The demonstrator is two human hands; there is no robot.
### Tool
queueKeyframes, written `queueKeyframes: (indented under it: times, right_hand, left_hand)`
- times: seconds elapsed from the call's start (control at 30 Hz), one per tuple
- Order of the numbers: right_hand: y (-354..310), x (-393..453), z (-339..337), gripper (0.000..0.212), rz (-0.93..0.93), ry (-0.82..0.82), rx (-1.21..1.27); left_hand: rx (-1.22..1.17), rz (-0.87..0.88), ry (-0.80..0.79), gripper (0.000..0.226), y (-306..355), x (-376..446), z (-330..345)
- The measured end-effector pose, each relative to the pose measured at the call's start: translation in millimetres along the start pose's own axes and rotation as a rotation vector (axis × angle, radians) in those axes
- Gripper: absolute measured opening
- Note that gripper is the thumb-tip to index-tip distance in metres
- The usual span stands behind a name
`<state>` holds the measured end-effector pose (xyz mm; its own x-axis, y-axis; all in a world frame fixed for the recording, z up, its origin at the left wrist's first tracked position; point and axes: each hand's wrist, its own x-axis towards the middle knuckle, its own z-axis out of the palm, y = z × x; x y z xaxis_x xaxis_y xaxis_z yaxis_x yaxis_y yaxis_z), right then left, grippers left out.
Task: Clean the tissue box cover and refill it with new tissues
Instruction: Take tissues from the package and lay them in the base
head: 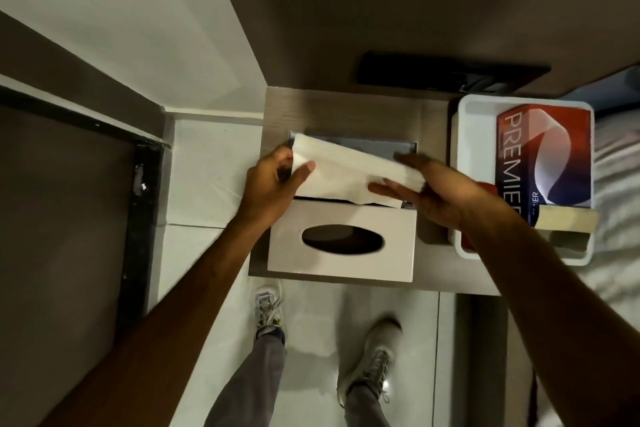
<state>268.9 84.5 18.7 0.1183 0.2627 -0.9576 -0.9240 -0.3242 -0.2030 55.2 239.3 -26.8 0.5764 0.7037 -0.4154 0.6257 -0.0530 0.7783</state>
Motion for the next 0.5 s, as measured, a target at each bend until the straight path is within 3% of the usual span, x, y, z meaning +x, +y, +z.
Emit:
queueKeyframes:
  times: [0.07, 0.17, 0.23, 0.33, 0.5]
  right_hand:
    - [-3.3, 12.1, -0.4, 0.041, -0.018, -0.004, 0.027]
    - [-1.1, 30.8, 0.0, 0.039, -0.117, 0.039, -0.005]
    - [6.5, 45.7, -0.6, 0.033, -0.235, 0.115, -0.175]
    - [15.8, 68.6, -3.0, 0.028, -0.405, 0.356, -0.574]
    - [23.7, 92.1, -7.7, 0.026, -0.556, 0.567, -0.828]
  left_hand:
    - [0.041, -0.047, 0.082, 0.025, -7.6, 8.1, 6.0]
    - [0.106, -0.138, 0.131, 0.036, -15.8, 20.7, 14.5]
    - [0.160, -0.180, 0.118, 0.033, -17.1, 26.8, 20.3]
    - [0.219, -0.186, 0.107, 0.026, -17.1, 32.1, 28.9]
    - [0.267, -0.141, 0.132, 0.016, -13.0, 32.0, 36.4]
